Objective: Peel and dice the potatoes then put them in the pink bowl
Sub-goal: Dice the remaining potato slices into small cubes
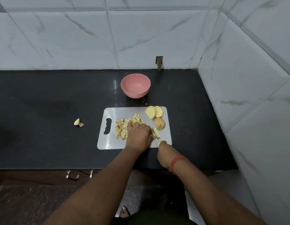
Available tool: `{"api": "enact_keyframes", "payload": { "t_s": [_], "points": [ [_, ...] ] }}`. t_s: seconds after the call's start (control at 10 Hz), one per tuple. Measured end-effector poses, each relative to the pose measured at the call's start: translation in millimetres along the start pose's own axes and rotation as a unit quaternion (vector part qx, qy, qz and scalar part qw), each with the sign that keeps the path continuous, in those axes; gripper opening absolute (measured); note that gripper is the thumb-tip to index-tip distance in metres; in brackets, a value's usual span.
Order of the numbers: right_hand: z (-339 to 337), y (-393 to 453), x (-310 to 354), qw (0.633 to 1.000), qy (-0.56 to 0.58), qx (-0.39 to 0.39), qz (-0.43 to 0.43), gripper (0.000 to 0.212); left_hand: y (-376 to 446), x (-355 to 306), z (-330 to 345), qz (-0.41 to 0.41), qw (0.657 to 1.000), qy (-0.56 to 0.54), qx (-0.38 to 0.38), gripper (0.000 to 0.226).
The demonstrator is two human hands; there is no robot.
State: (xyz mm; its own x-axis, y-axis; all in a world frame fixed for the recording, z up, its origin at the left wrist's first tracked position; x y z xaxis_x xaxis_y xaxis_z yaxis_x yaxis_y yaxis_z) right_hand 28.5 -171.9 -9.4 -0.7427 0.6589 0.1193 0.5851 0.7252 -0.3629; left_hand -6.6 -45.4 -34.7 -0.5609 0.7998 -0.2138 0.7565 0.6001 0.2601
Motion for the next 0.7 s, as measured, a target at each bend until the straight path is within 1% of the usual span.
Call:
{"api": "enact_keyframes", "payload": {
  "t_s": [0.1, 0.2, 0.3, 0.4, 0.5, 0.6, 0.7],
  "points": [
    [7, -12, -2, 0.995, 0.013, 0.093, 0.024, 0.015, 1, -1, -1, 0.001, 1.000, 0.004, 0.000, 0.027],
    [9, -21, -3, 0.989, -0.089, 0.113, -0.038, 0.017, 1, -1, -1, 0.002, 1.000, 0.005, 0.004, 0.028],
    [15, -21, -31, 0.972, 0.191, 0.002, 0.135, 0.026, 1, -1, -1, 0.003, 1.000, 0.005, 0.000, 0.028],
    [28, -22, -38, 0.984, 0.152, 0.002, 0.089, 0.032, 1, 0, -1, 0.007, 1.000, 0.002, -0.013, 0.030],
    [26, -26, -39, 0.989, 0.129, -0.006, 0.074, 0.030, 2, -2, 0, 0.035, 0.999, -0.002, -0.007, 0.040],
    [24, -25, -41, 0.990, 0.118, -0.006, 0.075, 0.029, 2, -2, 0, 0.076, 0.997, -0.004, 0.011, 0.046],
    [18, -18, -46, 0.990, 0.109, -0.012, 0.085, 0.028, 0, -3, 1, 0.098, 0.995, -0.002, 0.012, 0.039]
  ]
}}
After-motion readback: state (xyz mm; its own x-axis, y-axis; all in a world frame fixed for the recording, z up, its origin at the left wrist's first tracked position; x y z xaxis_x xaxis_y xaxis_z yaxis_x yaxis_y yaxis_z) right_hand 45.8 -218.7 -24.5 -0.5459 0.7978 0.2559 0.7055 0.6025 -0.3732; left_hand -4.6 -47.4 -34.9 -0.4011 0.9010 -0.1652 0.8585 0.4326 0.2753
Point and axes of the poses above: each hand's wrist, its own y-axis towards the middle knuckle, its own z-axis out of the palm, x = y × z, the point moved 5 cm from there along y, towards the middle knuckle, and after that the axes turned 15 degrees about -x, right-handed, at the moved point
